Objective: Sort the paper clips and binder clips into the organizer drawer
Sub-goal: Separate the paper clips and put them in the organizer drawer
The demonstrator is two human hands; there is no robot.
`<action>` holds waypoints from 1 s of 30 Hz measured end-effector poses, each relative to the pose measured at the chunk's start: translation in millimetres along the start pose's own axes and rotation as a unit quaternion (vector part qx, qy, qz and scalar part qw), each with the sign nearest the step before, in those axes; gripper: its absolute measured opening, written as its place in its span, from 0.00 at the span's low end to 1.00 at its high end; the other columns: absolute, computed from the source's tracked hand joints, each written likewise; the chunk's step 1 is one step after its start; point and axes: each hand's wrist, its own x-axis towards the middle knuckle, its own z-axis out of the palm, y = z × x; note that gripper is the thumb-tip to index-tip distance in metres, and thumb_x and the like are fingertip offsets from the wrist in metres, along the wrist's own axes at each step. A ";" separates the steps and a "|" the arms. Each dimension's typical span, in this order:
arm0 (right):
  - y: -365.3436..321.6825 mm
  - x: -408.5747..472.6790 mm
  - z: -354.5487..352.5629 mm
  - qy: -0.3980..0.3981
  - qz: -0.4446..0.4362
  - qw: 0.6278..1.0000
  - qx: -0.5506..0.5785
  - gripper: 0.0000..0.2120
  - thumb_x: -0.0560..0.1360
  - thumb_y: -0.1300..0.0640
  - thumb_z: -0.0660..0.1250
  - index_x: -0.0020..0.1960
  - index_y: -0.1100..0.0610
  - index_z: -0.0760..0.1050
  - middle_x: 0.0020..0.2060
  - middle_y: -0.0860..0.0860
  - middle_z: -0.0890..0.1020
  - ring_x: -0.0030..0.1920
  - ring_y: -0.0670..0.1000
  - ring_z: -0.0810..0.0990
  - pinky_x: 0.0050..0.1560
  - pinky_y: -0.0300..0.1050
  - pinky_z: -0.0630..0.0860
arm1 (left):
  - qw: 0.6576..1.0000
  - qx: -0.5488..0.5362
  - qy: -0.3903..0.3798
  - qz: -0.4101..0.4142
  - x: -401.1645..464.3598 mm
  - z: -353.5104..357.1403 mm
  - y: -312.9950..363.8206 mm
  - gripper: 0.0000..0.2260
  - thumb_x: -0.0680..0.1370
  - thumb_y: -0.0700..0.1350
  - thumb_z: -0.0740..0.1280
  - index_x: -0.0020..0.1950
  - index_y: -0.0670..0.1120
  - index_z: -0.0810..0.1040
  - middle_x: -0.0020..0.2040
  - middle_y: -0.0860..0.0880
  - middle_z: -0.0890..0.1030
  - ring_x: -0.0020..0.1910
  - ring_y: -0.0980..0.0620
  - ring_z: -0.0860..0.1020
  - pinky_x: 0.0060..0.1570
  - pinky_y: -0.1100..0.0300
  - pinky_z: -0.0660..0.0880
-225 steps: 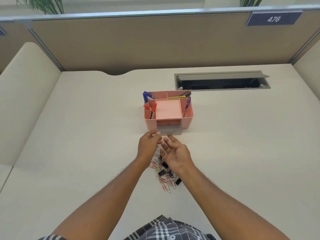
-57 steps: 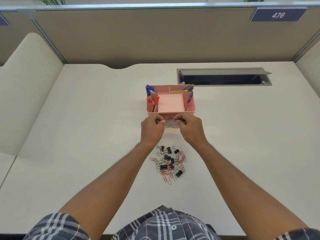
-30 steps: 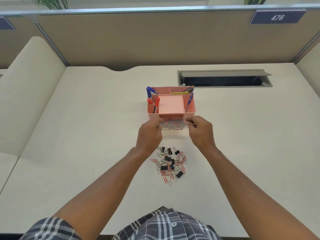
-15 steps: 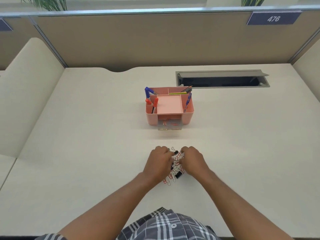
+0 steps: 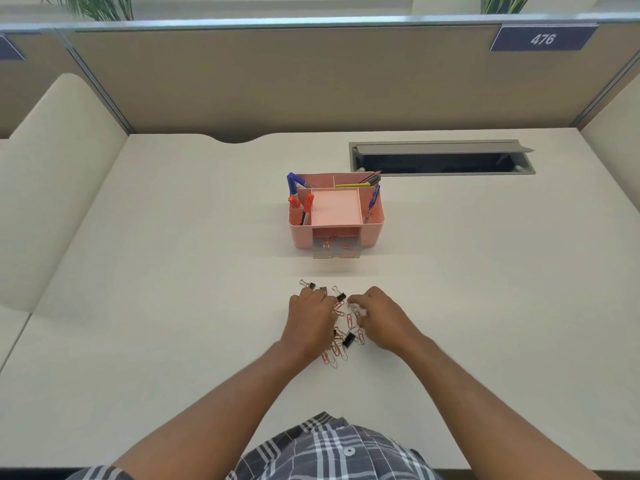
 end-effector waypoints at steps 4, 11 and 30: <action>-5.7 3.6 4.5 0.025 -0.030 0.999 -0.034 0.19 0.78 0.59 0.65 0.68 0.52 0.73 0.54 0.51 0.73 0.54 0.53 0.75 0.50 0.43 0.72 | 1.000 0.020 -0.018 0.001 1.7 -2.2 1.3 0.05 0.76 0.43 0.64 0.49 0.48 0.79 0.48 0.50 0.77 0.52 0.45 0.72 0.46 0.52 0.66; -9.4 7.3 9.9 0.044 -0.027 0.998 -0.044 0.05 0.78 0.57 0.64 0.51 0.57 0.78 0.48 0.52 0.73 0.47 0.54 0.75 0.45 0.47 0.72 | 0.997 0.062 -0.045 0.004 13.8 -3.4 4.0 0.04 0.76 0.43 0.64 0.46 0.49 0.79 0.45 0.50 0.78 0.50 0.45 0.73 0.42 0.54 0.61; -8.4 4.9 13.4 0.060 -0.032 0.997 -0.030 0.10 0.77 0.58 0.63 0.58 0.53 0.76 0.50 0.52 0.76 0.52 0.53 0.75 0.48 0.46 0.73 | 0.998 0.051 -0.030 0.020 12.0 -0.7 -3.4 0.03 0.75 0.43 0.65 0.44 0.48 0.78 0.43 0.51 0.76 0.46 0.46 0.72 0.40 0.55 0.59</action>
